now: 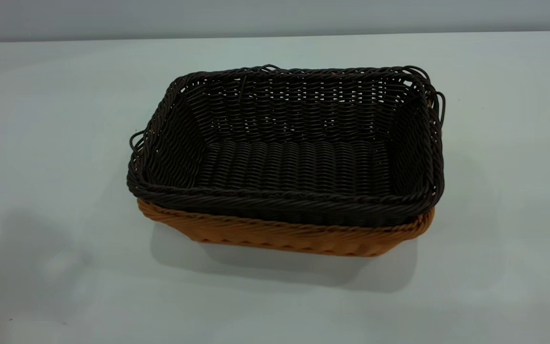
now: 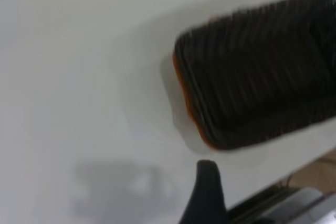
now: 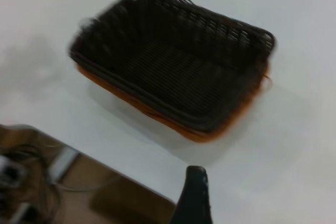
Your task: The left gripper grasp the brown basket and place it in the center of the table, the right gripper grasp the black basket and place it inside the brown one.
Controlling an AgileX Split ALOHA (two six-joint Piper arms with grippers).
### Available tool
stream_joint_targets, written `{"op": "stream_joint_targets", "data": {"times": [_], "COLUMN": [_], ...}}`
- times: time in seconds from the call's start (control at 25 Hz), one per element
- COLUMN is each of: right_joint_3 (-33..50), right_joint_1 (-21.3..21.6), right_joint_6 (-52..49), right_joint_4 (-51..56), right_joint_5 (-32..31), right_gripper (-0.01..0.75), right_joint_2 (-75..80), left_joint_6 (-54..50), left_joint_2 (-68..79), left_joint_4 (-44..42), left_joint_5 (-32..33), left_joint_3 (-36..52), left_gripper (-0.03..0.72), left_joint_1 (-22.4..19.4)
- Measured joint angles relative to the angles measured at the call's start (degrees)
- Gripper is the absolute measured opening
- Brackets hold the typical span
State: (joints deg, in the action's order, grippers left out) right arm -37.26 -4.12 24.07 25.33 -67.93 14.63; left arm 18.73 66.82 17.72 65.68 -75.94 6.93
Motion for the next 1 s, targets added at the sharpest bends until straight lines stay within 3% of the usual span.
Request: {"op": "stream_joint_targets", "data": {"times": [0.36,1.0], "right_joint_3": [6.63,9.69], "right_joint_1": [0.00,0.00], "right_joint_6": [-2.98,-4.47], "right_joint_4": [-7.51,-11.02], "right_joint_5": [0.82,2.09], "right_gripper": [0.594,0.594], "right_joint_2": [-11.93,-13.10], "left_joint_6": [-0.18,-5.55], "left_joint_2": [-21.21,-51.83], "left_joint_4": [-0.13,-4.62], "left_joint_5": [-3.67,0.58], "left_joint_3": [21.77,38.08], "left_gripper": [0.549,0.549], "left_joint_1": [0.00,0.00]}}
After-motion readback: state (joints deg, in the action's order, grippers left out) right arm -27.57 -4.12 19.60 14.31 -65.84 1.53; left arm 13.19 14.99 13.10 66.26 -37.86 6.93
